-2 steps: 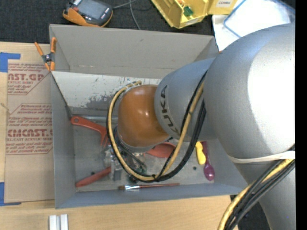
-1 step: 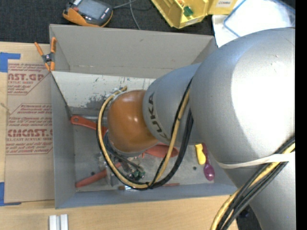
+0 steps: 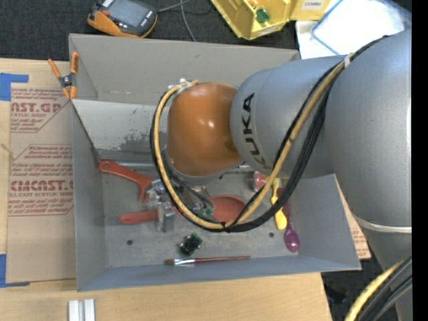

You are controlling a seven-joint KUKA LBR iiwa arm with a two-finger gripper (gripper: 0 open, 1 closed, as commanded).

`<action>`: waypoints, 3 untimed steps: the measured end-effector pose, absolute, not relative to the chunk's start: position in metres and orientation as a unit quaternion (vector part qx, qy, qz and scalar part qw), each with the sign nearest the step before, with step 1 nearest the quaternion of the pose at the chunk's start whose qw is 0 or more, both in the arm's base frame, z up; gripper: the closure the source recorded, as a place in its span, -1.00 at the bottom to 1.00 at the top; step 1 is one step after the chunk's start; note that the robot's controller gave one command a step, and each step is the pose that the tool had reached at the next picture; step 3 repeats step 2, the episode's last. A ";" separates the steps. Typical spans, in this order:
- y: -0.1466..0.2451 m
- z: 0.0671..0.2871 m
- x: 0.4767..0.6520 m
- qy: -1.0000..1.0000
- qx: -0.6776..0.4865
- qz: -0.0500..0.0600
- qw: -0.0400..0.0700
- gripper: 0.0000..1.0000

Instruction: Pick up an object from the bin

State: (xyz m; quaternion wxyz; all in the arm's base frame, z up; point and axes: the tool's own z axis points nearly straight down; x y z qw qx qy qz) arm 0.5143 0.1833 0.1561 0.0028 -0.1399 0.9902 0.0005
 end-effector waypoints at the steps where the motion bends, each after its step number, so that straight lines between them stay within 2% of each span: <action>1: 0.121 0.123 0.495 0.965 -0.261 -0.002 0.003 1.00; 2: 0.146 0.210 0.504 0.983 -0.183 0.000 0.002 1.00; 3: 0.146 0.210 0.504 0.983 -0.183 0.000 0.002 1.00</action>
Offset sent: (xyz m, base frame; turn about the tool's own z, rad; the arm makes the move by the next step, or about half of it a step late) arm -0.0027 -0.0128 0.1338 0.0304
